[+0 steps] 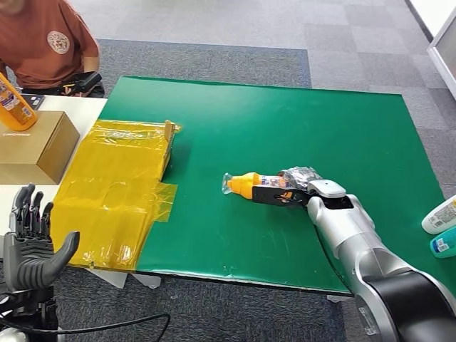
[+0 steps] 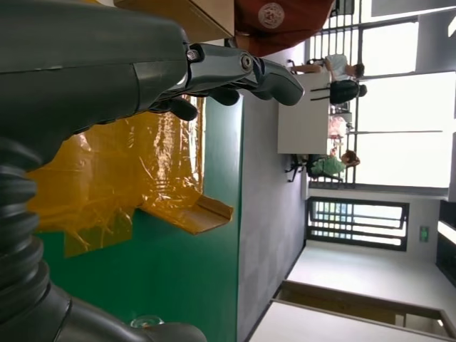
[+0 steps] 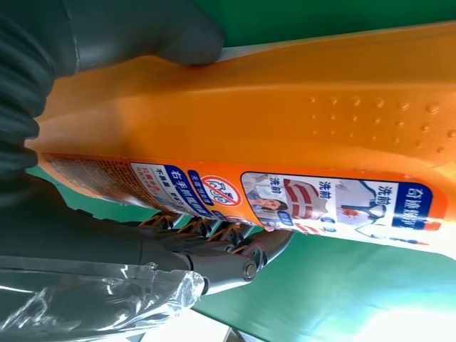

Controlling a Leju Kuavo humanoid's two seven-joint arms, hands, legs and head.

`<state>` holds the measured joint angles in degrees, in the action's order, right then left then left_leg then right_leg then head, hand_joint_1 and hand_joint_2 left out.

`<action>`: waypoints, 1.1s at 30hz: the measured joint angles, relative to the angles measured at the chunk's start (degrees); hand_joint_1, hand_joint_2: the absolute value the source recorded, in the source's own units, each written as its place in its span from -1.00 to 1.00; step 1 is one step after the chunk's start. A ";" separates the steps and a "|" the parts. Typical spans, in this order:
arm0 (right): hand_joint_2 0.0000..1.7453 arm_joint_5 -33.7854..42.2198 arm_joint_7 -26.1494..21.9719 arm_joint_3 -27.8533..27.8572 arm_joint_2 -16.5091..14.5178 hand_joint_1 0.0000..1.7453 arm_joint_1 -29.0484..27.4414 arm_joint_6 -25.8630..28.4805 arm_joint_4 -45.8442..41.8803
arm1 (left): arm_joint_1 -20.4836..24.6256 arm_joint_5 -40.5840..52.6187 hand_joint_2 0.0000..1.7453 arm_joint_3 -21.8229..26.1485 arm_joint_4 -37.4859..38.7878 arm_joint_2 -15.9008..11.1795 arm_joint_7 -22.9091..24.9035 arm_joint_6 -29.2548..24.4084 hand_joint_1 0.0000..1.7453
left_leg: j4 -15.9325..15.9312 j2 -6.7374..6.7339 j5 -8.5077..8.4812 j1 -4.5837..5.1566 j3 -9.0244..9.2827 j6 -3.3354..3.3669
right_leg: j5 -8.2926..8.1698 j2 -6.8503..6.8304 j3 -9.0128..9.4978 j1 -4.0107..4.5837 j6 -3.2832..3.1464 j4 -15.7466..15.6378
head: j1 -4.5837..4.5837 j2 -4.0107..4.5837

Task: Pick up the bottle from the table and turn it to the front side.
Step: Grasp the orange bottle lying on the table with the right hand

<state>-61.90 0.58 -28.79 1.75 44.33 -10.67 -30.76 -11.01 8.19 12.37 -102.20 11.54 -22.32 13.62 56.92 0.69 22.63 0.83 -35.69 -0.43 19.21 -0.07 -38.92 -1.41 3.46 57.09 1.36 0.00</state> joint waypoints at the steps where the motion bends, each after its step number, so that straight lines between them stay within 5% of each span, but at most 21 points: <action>1: 1.00 0.00 -0.01 0.00 0.00 1.00 0.00 0.00 0.01 | 0.00 0.00 1.00 0.00 0.00 0.00 0.00 0.00 -1.00 | 0.00 0.00 0.00 0.00 0.00 0.00 | 0.00 0.00 0.00 0.00 0.00 0.00 | 0.00 0.00; 9: 1.00 4.79 -4.82 1.58 -0.11 1.00 -0.45 -1.04 -0.22 | -0.01 -0.11 1.00 -0.07 0.00 -0.09 -0.04 0.43 -1.00 | 0.00 0.00 0.00 0.00 0.00 0.00 | 0.00 0.00 -0.01 0.00 0.00 0.00 | 0.00 0.00; 16: 1.00 26.00 -12.38 8.34 -0.14 1.00 -4.18 -7.28 -6.57 | 0.02 -0.97 1.00 -1.67 0.00 -1.05 -0.56 0.09 -1.00 | 0.00 0.00 0.00 0.00 -0.02 0.00 | 0.00 -0.01 -0.02 0.00 0.00 0.00 | -0.01 0.00; 21: 1.00 49.33 -13.76 14.53 -1.43 1.00 -8.48 -11.25 -16.80 | 0.52 -1.66 1.00 -4.74 0.00 -1.52 0.59 -1.21 -1.00 | 0.00 0.01 0.01 0.00 -0.04 0.00 | 0.02 -0.01 -0.04 0.00 0.01 0.00 | 0.01 0.00; 33: 1.00 66.96 -12.43 17.42 -2.39 1.00 -12.90 -12.78 -29.64 | 1.04 -2.69 1.00 -8.60 0.00 -2.55 1.26 -2.34 -1.00 | 0.00 0.00 0.01 0.00 -0.03 0.00 | 0.01 0.00 -0.05 0.00 0.00 0.00 | 0.01 0.00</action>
<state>5.05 -11.85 -11.37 -0.64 31.43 -23.45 -60.41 -9.96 5.50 3.77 -102.20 8.99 -21.05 11.27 56.92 0.69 22.64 0.83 -35.72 -0.44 19.22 -0.07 -38.97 -1.41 3.46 57.09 1.36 0.00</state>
